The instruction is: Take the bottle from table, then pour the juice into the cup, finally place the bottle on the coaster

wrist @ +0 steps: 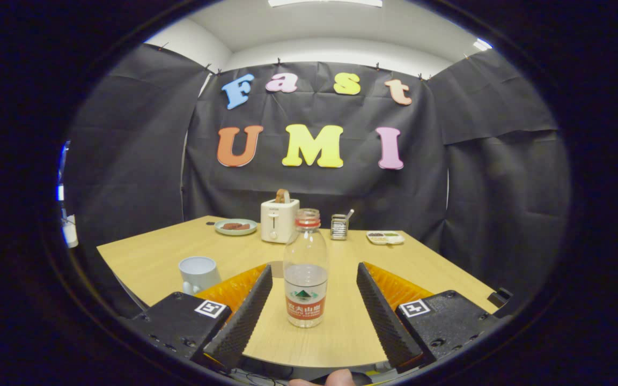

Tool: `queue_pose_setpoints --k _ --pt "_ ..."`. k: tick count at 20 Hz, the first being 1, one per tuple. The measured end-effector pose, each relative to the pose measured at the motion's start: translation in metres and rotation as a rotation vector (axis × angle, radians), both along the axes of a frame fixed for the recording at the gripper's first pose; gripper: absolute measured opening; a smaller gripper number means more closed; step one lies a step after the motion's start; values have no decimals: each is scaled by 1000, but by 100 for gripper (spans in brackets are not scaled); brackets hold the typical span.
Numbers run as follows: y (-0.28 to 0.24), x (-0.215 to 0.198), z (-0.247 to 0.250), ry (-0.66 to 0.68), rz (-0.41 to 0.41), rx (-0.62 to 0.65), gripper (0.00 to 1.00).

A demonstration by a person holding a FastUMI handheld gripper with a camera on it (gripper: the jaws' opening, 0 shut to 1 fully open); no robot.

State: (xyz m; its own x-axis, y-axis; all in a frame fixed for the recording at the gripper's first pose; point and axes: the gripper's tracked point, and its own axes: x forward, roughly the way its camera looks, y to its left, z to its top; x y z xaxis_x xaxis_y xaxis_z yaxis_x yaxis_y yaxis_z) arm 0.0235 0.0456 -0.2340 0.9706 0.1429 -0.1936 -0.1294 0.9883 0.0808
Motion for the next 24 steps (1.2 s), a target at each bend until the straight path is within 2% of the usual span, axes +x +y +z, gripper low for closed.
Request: queue_pose_setpoints --k 7,14,17,20,24 --pt "13 37 -41 78 -9 44 100" --pt "19 70 -57 129 -29 109 100" --pt "19 72 -59 144 -37 127 84" --pt "19 74 -57 157 -44 90 81" --pt "32 74 -41 148 -1 12 75"
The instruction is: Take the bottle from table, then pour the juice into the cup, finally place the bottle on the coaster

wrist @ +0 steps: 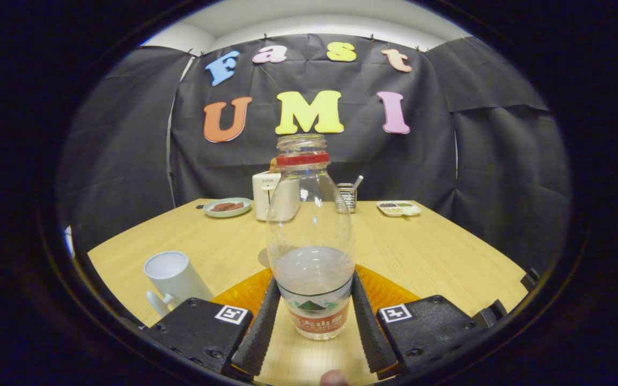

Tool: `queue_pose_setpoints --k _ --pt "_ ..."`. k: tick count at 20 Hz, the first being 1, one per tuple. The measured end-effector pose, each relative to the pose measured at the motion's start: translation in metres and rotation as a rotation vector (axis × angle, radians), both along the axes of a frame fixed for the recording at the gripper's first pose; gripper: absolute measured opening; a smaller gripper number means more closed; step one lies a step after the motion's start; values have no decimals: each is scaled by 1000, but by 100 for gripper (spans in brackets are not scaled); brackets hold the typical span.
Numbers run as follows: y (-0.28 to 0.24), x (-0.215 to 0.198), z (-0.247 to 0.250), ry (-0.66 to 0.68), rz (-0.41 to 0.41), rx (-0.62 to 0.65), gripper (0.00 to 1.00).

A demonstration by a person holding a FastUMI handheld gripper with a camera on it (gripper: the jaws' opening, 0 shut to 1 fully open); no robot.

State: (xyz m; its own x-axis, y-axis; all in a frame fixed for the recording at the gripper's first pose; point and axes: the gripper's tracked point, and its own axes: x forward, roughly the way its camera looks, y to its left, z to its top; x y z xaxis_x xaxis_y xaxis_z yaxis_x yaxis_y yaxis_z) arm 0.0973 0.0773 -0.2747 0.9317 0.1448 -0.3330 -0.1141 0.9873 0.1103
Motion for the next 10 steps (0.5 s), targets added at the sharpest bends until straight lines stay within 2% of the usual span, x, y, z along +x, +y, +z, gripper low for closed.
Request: queue_pose_setpoints --k 2,5,10 --pt "0 1 12 -14 14 -77 73" --pt "-4 8 31 -59 15 -261 73" --pt "16 15 36 -95 89 -549 73"
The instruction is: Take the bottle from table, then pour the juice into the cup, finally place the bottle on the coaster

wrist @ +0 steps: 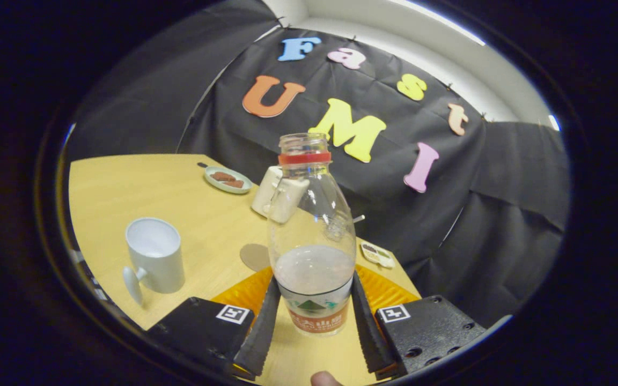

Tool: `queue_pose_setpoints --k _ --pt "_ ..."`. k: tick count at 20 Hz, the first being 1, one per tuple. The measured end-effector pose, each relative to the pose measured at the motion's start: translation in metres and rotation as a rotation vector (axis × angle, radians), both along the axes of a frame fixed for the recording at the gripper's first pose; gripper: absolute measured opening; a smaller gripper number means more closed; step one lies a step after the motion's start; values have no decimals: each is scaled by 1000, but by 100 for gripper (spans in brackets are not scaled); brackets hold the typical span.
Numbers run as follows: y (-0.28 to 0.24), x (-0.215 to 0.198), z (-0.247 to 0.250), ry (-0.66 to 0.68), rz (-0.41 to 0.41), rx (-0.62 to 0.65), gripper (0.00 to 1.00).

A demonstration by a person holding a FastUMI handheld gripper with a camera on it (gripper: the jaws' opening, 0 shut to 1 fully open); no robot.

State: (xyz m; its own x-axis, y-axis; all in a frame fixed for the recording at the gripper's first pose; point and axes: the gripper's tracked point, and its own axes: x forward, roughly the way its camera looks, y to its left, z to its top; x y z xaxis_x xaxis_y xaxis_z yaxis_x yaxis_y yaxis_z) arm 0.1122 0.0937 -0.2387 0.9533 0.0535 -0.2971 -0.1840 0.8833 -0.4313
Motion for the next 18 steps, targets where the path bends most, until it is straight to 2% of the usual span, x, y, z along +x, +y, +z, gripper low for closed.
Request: queue_pose_setpoints --k 4,13,18 --pt "12 4 -8 -15 43 -238 73" --pt "35 8 -12 -93 144 -661 73" --pt "37 7 -21 -105 191 -816 73"
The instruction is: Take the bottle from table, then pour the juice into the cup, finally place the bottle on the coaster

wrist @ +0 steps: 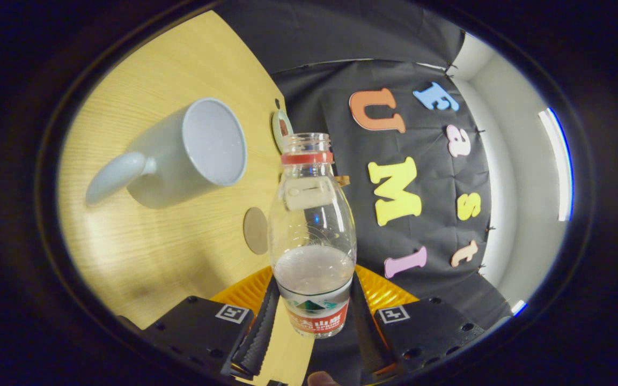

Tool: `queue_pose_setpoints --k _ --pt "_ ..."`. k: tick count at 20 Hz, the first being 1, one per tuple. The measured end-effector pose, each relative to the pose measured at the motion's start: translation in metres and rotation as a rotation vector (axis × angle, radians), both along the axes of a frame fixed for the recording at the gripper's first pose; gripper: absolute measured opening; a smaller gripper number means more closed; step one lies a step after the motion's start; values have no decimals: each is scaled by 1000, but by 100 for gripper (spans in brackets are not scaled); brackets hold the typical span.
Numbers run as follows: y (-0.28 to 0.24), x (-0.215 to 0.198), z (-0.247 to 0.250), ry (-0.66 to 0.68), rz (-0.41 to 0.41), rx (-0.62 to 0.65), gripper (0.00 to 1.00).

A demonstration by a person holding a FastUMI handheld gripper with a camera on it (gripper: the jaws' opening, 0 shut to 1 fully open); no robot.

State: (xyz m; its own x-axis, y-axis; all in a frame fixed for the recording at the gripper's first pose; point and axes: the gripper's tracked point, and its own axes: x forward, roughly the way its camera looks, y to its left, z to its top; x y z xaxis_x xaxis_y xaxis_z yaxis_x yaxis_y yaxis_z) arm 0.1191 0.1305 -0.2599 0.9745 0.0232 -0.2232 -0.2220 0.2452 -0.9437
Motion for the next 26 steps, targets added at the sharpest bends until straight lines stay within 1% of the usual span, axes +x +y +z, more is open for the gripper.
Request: queue_pose_setpoints --k 6,10,17,26 --pt "-7 1 13 -48 19 -157 73" --pt "-9 4 17 -51 33 -224 73" --pt "-7 3 28 -80 51 -296 72" --pt "-5 5 42 -96 61 -346 73"
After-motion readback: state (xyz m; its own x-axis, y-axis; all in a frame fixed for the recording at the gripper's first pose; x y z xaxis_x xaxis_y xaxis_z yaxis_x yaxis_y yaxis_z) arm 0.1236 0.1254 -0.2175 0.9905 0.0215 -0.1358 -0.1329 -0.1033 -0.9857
